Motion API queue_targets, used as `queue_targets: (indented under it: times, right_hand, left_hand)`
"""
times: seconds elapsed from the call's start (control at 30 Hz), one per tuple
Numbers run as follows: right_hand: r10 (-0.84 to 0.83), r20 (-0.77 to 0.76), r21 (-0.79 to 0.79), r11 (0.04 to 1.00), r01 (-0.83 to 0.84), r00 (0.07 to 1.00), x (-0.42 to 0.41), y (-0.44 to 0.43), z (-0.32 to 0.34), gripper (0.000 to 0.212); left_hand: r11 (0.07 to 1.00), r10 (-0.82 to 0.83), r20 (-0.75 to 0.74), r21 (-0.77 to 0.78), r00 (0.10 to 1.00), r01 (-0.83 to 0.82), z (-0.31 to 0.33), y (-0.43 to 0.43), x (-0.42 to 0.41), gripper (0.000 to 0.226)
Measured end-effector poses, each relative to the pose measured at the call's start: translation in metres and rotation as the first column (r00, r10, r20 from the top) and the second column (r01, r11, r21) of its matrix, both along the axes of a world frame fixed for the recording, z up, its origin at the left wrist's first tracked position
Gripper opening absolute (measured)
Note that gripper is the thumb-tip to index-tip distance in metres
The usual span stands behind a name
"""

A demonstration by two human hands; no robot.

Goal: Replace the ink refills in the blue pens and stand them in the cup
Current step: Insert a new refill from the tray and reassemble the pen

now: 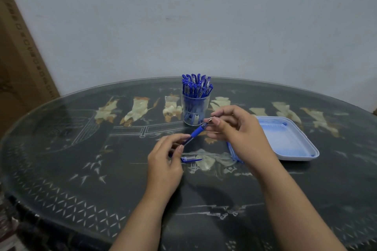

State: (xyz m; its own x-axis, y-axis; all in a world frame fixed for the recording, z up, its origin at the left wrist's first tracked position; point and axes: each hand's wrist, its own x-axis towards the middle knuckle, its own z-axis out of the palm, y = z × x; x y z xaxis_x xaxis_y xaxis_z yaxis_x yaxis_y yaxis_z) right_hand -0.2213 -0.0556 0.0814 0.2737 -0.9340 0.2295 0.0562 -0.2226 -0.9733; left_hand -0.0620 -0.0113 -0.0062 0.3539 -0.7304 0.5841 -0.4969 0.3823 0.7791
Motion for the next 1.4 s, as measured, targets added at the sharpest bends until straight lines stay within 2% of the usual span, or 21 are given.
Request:
queue_targets:
  times: [0.13, 0.23, 0.33, 0.47, 0.53, 0.6, 0.67, 0.73, 0.83, 0.9, 1.0, 1.1, 1.2, 1.27, 1.4]
  right_hand:
    - [-0.01, -0.117, -0.022, 1.0, 0.008, 0.993, 0.002, -0.002, -0.005, 0.009]
    - [-0.073, -0.236, -0.096, 0.994, 0.052, 0.969, 0.004, -0.002, -0.009, 0.004]
    - [-0.136, -0.295, -0.15, 0.984, 0.095, 0.946, 0.003, -0.002, -0.011, 0.013]
    - [-0.037, -0.199, -0.075, 0.997, 0.023, 0.979, 0.002, -0.003, -0.014, 0.028]
    - [-0.035, -0.191, -0.099, 0.995, 0.016, 0.981, 0.004, -0.003, -0.014, 0.019]
    - [-0.119, -0.209, -0.129, 0.987, 0.094, 0.971, 0.006, -0.001, -0.015, 0.006]
    - [-0.19, -0.263, -0.138, 0.978, 0.158, 0.946, 0.007, -0.001, -0.017, 0.022]
    - [-0.158, -0.252, -0.113, 0.985, 0.133, 0.955, 0.006, -0.003, -0.019, 0.028]
    - [-0.07, -0.176, -0.09, 0.994, 0.054, 0.982, 0.005, -0.004, -0.019, 0.021]
    - [-0.111, -0.178, -0.135, 0.987, 0.088, 0.978, 0.005, -0.004, -0.018, 0.008]
    - [-0.18, -0.188, -0.153, 0.976, 0.152, 0.966, 0.005, -0.004, -0.019, 0.019]
    - [-0.097, -0.125, -0.132, 0.988, 0.081, 0.987, 0.003, -0.006, -0.02, 0.016]
    - [-0.13, -0.128, -0.144, 0.983, 0.112, 0.983, 0.004, -0.006, -0.02, 0.004]
    - [-0.154, -0.126, -0.121, 0.983, 0.139, 0.98, 0.005, -0.008, -0.024, 0.008]
    - [-0.061, -0.076, -0.076, 0.996, 0.055, 0.995, 0.006, -0.008, -0.024, 0.02]
  left_hand:
    - [1.0, -0.006, 0.023, -0.004, 1.0, 0.006, -0.001, 0.0, 0.0, 0.043]
    - [1.0, -0.005, 0.025, -0.007, 1.0, 0.005, 0.0, 0.0, 0.0, 0.042]
    - [1.0, -0.011, 0.033, -0.01, 0.999, 0.011, 0.001, 0.001, 0.0, 0.041]
    - [1.0, -0.009, 0.029, -0.008, 1.0, 0.009, 0.001, 0.001, 0.0, 0.043]
    - [1.0, -0.008, 0.027, -0.003, 1.0, 0.008, 0.001, 0.001, 0.0, 0.044]
    - [1.0, -0.015, 0.031, -0.007, 0.999, 0.015, 0.001, 0.001, -0.001, 0.043]
    - [1.0, -0.018, 0.036, -0.012, 0.999, 0.018, 0.002, 0.002, -0.001, 0.042]
    - [1.0, -0.019, 0.031, -0.012, 0.999, 0.019, 0.002, 0.002, -0.001, 0.041]
    - [1.0, -0.022, 0.023, -0.002, 0.999, 0.022, 0.002, 0.002, -0.001, 0.04]
    - [1.0, -0.025, 0.022, 0.005, 0.999, 0.025, 0.002, 0.002, -0.001, 0.042]
    - [0.999, -0.027, 0.026, 0.018, 0.999, 0.026, 0.003, 0.003, -0.001, 0.044]
    - [1.0, -0.026, 0.024, 0.017, 0.999, 0.026, 0.003, 0.003, -0.001, 0.047]
    - [0.999, -0.036, 0.014, 0.02, 0.999, 0.036, 0.004, 0.004, -0.002, 0.051]
    - [0.999, -0.046, -0.001, 0.027, 0.999, 0.046, 0.004, 0.004, -0.002, 0.054]
    - [0.998, -0.053, 0.005, 0.029, 0.999, 0.053, 0.003, 0.004, -0.002, 0.059]
